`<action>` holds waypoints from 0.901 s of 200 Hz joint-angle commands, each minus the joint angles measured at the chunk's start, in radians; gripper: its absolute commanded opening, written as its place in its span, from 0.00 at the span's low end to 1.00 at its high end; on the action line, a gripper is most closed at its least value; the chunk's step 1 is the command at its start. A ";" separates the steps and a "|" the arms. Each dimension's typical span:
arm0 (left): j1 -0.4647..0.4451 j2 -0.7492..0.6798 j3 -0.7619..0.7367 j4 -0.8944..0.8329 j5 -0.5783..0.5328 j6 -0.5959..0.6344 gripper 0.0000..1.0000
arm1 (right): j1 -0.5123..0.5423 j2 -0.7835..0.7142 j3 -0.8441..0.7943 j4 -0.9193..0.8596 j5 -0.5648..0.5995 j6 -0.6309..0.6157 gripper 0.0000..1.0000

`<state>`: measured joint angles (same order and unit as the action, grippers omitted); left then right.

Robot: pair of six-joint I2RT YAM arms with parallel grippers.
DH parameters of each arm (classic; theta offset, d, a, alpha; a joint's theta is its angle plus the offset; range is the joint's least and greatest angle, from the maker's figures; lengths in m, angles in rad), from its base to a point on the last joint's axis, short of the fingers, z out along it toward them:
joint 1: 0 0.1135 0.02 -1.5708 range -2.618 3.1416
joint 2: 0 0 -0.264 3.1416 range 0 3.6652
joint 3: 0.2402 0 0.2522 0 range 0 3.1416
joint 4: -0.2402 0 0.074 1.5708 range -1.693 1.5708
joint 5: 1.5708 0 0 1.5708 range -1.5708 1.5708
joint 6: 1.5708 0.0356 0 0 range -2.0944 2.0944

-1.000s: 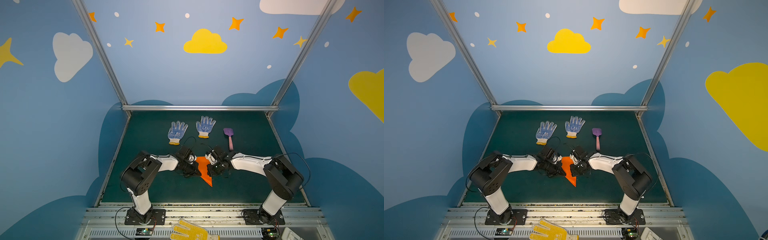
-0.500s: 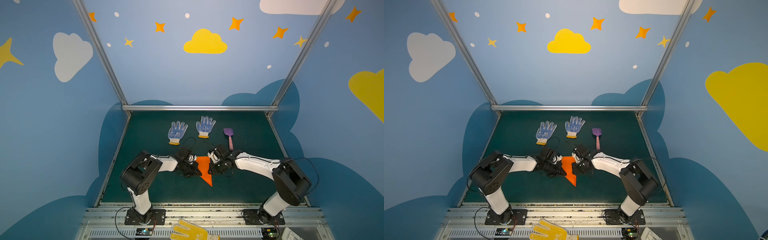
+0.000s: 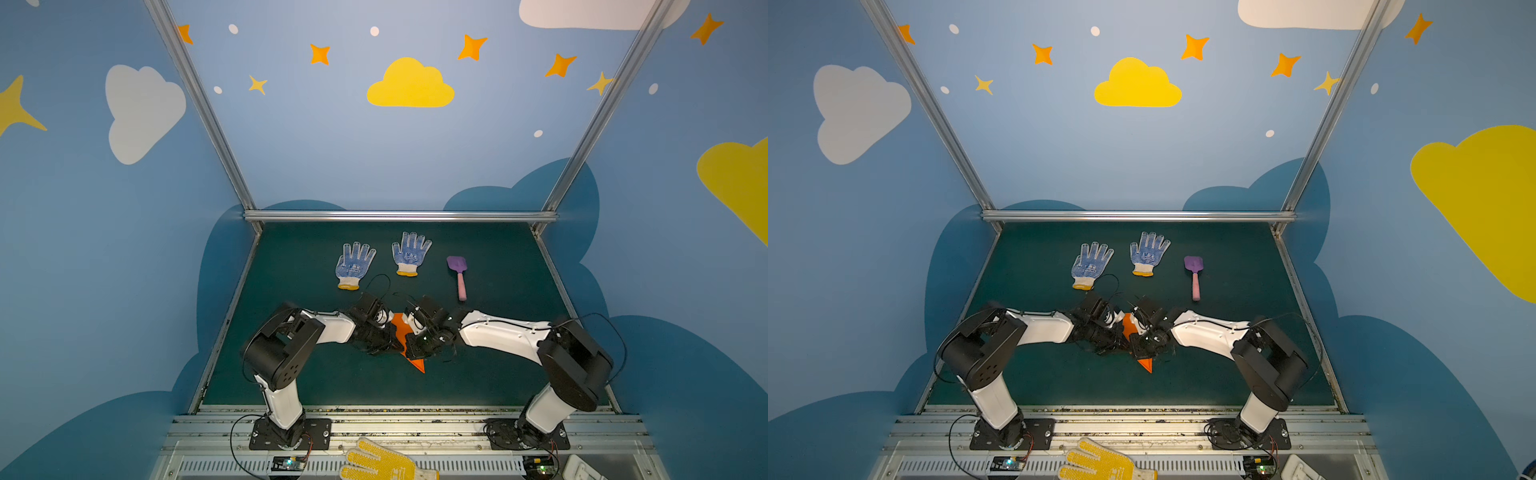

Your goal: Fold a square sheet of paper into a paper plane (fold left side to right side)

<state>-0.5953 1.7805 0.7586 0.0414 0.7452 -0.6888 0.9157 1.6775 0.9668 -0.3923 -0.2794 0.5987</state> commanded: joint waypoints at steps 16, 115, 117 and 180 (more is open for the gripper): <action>-0.003 0.045 -0.027 -0.029 -0.075 -0.002 0.04 | 0.002 0.039 0.033 0.025 -0.001 0.010 0.00; -0.004 0.051 -0.026 -0.031 -0.075 -0.002 0.04 | -0.021 0.083 -0.017 0.046 0.005 0.000 0.00; -0.003 0.050 -0.026 -0.031 -0.075 -0.002 0.04 | -0.021 0.082 -0.018 0.046 0.005 0.000 0.00; -0.003 0.044 -0.027 -0.038 -0.086 -0.009 0.04 | -0.024 0.035 -0.105 0.063 0.003 0.018 0.00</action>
<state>-0.5949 1.7847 0.7559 0.0563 0.7506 -0.6933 0.8898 1.7275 0.9161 -0.2928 -0.2924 0.6067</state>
